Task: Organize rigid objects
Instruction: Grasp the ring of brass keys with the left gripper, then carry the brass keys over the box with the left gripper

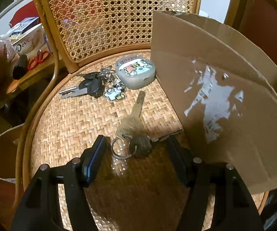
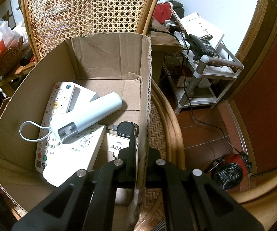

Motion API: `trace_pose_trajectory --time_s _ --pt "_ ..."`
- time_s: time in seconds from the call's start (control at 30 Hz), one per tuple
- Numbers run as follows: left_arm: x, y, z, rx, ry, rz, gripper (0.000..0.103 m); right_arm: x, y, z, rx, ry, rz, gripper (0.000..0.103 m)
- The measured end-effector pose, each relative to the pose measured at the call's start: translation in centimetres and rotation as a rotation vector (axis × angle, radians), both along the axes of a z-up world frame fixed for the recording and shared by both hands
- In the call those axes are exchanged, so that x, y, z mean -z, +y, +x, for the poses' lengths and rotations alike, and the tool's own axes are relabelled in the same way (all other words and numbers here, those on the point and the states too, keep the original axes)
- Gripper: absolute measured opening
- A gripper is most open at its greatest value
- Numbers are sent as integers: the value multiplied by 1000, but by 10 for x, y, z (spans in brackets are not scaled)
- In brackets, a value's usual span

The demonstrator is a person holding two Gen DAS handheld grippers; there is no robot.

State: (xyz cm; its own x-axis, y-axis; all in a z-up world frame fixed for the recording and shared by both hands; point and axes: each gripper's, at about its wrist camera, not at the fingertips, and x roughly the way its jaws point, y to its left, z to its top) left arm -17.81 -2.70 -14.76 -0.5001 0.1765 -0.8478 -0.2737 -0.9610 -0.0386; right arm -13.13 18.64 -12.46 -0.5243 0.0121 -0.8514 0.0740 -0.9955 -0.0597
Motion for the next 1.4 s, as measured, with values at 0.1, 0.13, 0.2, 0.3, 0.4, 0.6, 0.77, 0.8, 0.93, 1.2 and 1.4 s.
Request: trace_pose_trajectory --time_s 0.1,0.13,0.2,0.3,0.4,0.6,0.77,0.8,0.93,1.2,1.4 --pt "2 -1 -7 -7 3 -5 65 0 0 0 0 0 0 7" --pt "3 -1 -8 -7 8 -7 65 0 0 0 0 0 0 7" --pt "3 -2 -9 -8 10 4 65 0 0 0 0 0 0 7" --pt "1 0 -8 -1 19 7 41 0 1 0 1 0 0 7" --pt "2 -2 -9 -10 14 17 25 0 1 0 -1 1 0 7" --pt "-5 -5 -7 -10 8 40 13 0 1 0 0 0 0 7" --pt "-15 -4 -3 0 16 58 7 0 0 0 0 0 0 7" --pt "-18 -4 -2 0 18 57 5 0 0 0 0 0 0 7" --pt "-27 -5 1 -5 28 51 4 0 0 -1 0 0 0 7" --pt "-45 -6 7 -10 58 45 3 0 0 -1 0 0 0 7" --pt "-65 -2 9 -15 83 37 0 0 1 0 -1 -1 0 7"
